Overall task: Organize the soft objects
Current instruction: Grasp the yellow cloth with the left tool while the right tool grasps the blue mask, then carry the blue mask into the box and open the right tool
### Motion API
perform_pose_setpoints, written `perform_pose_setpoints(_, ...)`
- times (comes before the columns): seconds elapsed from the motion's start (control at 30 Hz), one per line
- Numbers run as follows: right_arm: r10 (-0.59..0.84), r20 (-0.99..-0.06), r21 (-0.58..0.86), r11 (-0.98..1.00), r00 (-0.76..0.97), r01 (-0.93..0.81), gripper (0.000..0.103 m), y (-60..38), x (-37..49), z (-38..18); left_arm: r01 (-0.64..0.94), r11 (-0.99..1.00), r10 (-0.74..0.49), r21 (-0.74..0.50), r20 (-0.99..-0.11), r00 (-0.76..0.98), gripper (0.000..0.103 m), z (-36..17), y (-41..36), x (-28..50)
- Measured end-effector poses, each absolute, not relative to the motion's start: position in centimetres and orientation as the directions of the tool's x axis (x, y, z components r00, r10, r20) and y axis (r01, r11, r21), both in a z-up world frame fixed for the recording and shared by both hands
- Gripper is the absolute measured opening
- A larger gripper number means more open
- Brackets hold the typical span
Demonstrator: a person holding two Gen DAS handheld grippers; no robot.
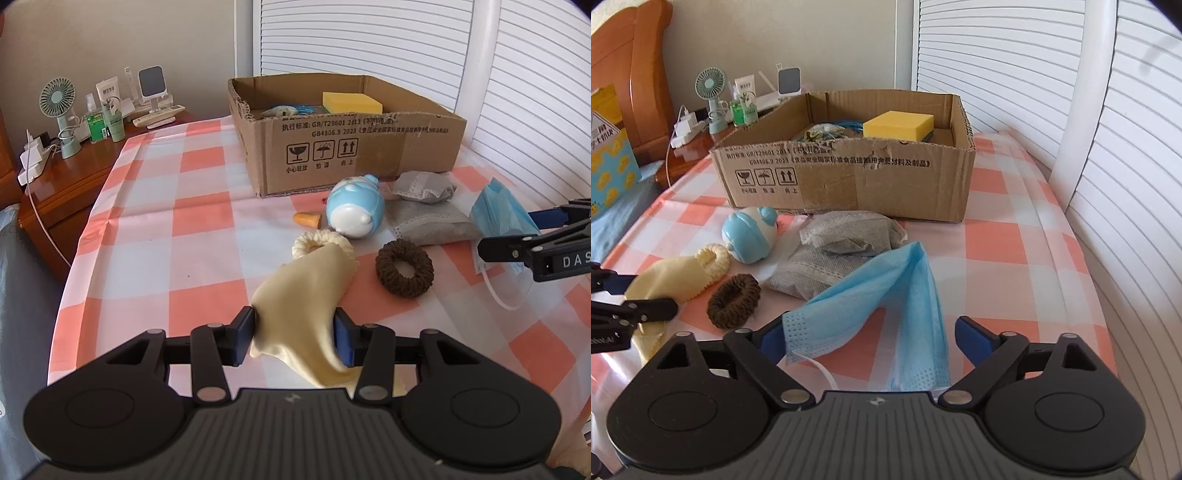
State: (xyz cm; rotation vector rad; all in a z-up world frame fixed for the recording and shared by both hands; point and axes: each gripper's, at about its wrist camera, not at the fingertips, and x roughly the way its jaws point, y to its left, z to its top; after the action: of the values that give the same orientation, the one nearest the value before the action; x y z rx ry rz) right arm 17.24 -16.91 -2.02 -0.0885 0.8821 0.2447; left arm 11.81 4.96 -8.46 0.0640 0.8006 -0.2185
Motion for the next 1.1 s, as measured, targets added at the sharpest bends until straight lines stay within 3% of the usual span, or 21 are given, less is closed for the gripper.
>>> perform_pose_setpoints(0.13,0.153,-0.775,-0.003,0.970,0.614,-0.245,0.076,-16.8,17.0,-2.0,0.212,0.977,-0.168,-0.029,-0.719,0.674,0.041,-8.4,5.0,11.9)
perform_pose_setpoints(0.23,0.141,-0.778,-0.017,0.970,0.613,-0.244,0.060,-16.8,16.9,-2.0,0.209,0.977,-0.171,-0.038,-0.723,0.670,0.032,-8.4,5.1,11.9)
perform_pose_setpoints(0.3,0.140,-0.776,-0.019,0.969,0.615,-0.245,0.048,-16.8,16.8,-1.9,0.211,0.977,-0.176,-0.043,-0.725,0.666,0.031,-8.3,5.2,11.8)
perform_pose_setpoints(0.47,0.144,-0.769,-0.017,0.969,0.623,-0.245,0.032,-17.2,16.4,-1.3,0.215,0.975,-0.191,-0.060,-0.726,0.661,0.024,-7.9,5.6,11.5)
perform_pose_setpoints(0.93,0.159,-0.741,-0.056,0.954,0.652,-0.295,0.027,-17.4,15.0,0.8,0.304,0.952,-0.234,-0.031,-0.713,0.661,0.023,-4.7,6.0,10.3)
perform_pose_setpoints(1.1,0.156,-0.731,-0.060,0.955,0.664,-0.291,0.015,-17.5,14.8,1.2,0.318,0.948,-0.234,-0.012,-0.703,0.671,0.023,-4.0,5.7,10.0)
